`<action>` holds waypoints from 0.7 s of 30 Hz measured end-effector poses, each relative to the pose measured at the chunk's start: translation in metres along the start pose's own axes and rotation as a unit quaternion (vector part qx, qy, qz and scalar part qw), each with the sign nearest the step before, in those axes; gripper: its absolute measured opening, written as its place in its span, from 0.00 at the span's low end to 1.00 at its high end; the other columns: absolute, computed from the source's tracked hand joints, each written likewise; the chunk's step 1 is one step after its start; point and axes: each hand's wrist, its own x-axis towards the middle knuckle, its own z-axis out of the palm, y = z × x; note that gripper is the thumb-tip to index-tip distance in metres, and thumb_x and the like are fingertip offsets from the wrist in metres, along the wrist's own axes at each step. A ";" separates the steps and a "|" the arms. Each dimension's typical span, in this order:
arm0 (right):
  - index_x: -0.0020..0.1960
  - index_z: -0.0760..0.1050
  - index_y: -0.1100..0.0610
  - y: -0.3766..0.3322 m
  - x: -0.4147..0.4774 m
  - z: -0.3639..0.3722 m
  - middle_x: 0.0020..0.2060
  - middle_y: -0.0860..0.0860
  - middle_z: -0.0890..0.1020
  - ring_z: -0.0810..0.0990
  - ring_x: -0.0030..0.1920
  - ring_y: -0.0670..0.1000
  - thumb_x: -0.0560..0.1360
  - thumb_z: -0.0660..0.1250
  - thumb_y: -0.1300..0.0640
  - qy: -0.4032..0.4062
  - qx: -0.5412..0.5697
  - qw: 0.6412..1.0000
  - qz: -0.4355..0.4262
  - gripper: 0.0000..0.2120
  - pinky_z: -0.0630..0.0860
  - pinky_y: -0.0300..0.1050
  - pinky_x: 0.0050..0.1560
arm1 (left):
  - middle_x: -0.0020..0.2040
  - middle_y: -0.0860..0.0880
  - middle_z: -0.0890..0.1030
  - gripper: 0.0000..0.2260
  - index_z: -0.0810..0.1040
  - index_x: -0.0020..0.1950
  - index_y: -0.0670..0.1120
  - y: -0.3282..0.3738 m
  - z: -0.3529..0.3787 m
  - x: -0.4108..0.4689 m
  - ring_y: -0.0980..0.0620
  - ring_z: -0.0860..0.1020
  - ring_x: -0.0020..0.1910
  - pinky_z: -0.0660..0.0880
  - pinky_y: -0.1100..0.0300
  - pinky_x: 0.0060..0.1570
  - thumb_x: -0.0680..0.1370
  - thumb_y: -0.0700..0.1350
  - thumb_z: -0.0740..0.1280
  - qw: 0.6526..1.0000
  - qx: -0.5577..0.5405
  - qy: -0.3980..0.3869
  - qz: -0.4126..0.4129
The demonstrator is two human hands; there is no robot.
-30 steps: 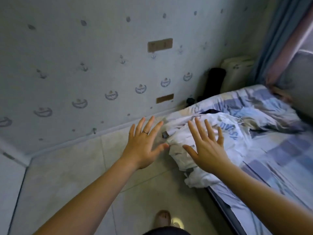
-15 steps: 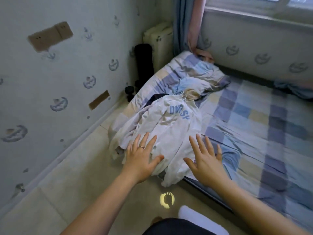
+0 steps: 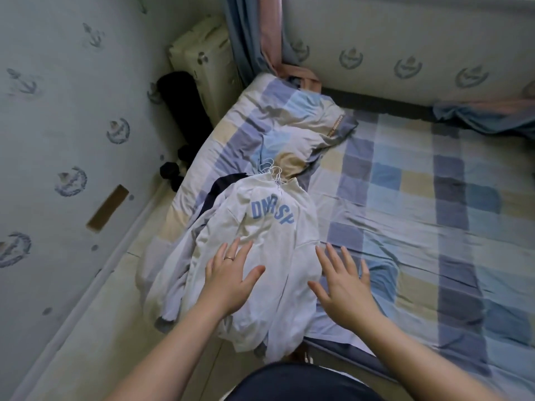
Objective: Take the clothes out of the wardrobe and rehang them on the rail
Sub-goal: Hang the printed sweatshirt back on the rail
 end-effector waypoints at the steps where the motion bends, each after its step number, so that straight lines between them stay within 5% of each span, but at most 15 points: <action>1: 0.78 0.35 0.43 0.002 0.014 -0.002 0.79 0.46 0.40 0.37 0.78 0.53 0.80 0.48 0.35 -0.005 0.001 1.000 0.000 0.34 0.37 0.62 0.75 | 0.82 0.55 0.48 0.29 0.51 0.81 0.59 0.000 -0.002 0.015 0.52 0.43 0.80 0.46 0.49 0.76 0.81 0.64 0.53 1.000 -0.002 -0.001 -0.001; 9: 0.79 0.40 0.45 0.007 0.113 -0.001 0.79 0.47 0.47 0.42 0.79 0.55 0.72 0.34 0.32 -0.027 -0.021 0.999 -0.009 0.38 0.42 0.62 0.74 | 0.82 0.55 0.51 0.28 0.52 0.80 0.60 -0.022 -0.008 0.120 0.52 0.43 0.80 0.46 0.49 0.76 0.82 0.63 0.55 0.999 -0.022 -0.048 -0.003; 14: 0.79 0.47 0.45 0.008 0.186 0.037 0.79 0.48 0.56 0.53 0.78 0.56 0.76 0.42 0.34 -0.064 -0.033 0.997 0.000 0.33 0.52 0.64 0.73 | 0.82 0.56 0.50 0.28 0.52 0.80 0.60 -0.052 0.010 0.201 0.54 0.43 0.80 0.44 0.50 0.76 0.81 0.62 0.56 0.996 -0.021 -0.084 -0.016; 21: 0.79 0.42 0.43 0.022 0.335 0.103 0.79 0.45 0.46 0.43 0.78 0.53 0.80 0.49 0.38 -0.041 0.039 0.993 0.104 0.31 0.45 0.60 0.75 | 0.82 0.52 0.49 0.29 0.54 0.80 0.58 -0.096 0.071 0.345 0.50 0.44 0.80 0.47 0.50 0.75 0.81 0.60 0.59 0.995 0.014 -0.103 -0.009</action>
